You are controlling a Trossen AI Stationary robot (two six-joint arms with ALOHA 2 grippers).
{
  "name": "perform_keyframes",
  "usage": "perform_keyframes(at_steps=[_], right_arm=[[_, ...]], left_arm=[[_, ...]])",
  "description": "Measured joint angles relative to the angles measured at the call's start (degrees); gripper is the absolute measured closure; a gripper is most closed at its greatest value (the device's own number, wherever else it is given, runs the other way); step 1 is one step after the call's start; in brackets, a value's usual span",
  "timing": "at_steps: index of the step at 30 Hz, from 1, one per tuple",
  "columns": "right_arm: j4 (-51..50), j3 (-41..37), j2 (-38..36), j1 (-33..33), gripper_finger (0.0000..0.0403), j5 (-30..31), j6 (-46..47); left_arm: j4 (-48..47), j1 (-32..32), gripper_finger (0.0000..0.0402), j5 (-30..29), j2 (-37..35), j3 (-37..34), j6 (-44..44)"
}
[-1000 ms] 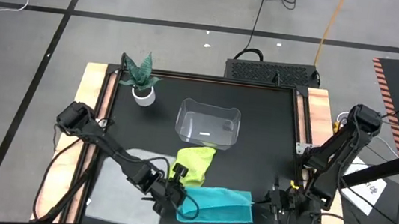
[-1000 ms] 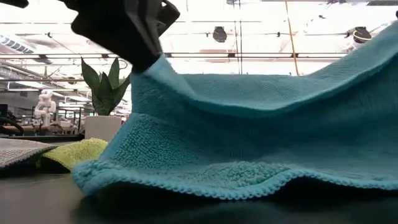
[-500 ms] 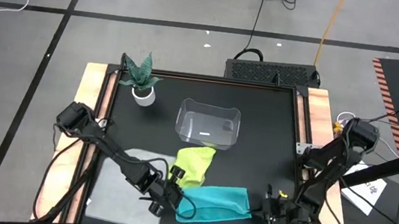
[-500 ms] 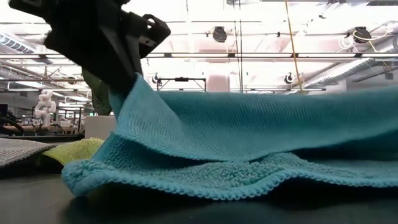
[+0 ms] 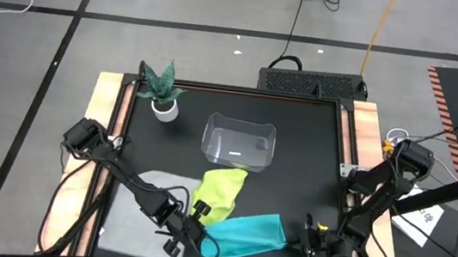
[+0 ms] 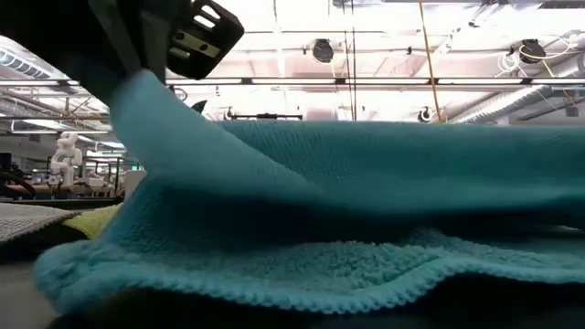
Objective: Fold microfiber towels
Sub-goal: Fold the blue towel
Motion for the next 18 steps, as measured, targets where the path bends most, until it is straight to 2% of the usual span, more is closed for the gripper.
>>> perform_keyframes(at_steps=[4, 12, 18], right_arm=[[0.0, 0.0, 0.0, 0.4, 0.0403, 0.0, 0.0], [0.2, 0.0, 0.0, 0.3, 0.0403, -1.7, 0.4], [0.1, 0.0, 0.0, 0.3, 0.0403, -5.7, 0.5]], left_arm=[[0.0, -0.4, 0.0397, 0.7, 0.0, 0.0, -0.4], [-0.2, -0.4, 0.0358, 0.8, 0.0, 0.0, -2.4], [-0.2, -0.9, 0.0355, 2.3, 0.0, 0.0, -3.1]])
